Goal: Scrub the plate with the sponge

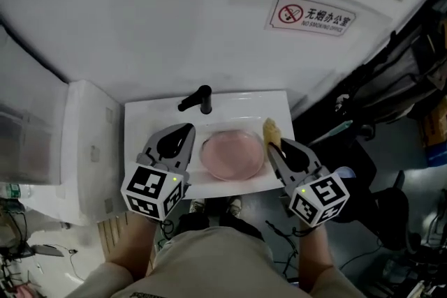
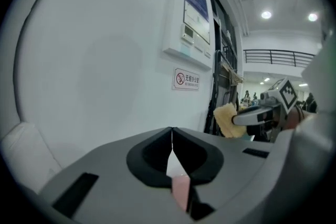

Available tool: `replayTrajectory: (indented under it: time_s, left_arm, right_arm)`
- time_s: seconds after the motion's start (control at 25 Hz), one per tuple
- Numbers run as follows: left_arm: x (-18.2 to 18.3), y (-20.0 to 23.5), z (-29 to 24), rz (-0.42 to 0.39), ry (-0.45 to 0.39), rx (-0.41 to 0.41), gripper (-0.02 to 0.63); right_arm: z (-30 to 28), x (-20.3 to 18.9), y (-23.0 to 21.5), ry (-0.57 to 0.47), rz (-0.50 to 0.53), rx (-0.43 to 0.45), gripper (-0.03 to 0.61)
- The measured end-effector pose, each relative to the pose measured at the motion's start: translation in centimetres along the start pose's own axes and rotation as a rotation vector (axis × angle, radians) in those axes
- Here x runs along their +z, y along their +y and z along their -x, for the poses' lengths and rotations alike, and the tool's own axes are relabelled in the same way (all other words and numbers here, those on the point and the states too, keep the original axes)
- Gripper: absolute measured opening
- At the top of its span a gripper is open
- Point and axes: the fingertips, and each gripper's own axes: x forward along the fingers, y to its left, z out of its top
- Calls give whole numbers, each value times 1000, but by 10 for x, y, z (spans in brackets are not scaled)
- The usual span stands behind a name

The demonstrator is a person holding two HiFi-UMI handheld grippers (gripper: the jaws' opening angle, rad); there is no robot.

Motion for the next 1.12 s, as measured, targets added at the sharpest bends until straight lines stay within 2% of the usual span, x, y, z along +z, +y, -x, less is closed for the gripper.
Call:
replayTrajectory:
  time_s: [0.08,0.24,0.44,0.56,0.64,0.76,1.12]
  left_arm:
    - [-8,-3,-9,28,38,-3,24]
    - [-27,2,-32,29,107,18,60]
    - [-77,17,-53,57,235,36,114]
    - [-111,28,-67,117,294,34,132]
    - [-133,35,-75,176,320,32,177]
    - [-167,41,-84,220,383,31,181]
    - [-284,45,-109,360,638,-1,199]
  right_arm:
    - [-10,-6,-7,12,-8,31,78]
    - [-38,-22,-21,68,9,76,77]
    - [-74,-52,-25,169,38,144,77]
    - [-97,-68,-28,199,43,155,77]
    - [-111,-80,-30,220,37,154,77]
    - [-128,-100,-30,268,21,166,77]
    - [-170,-174,-29,425,-11,222,77]
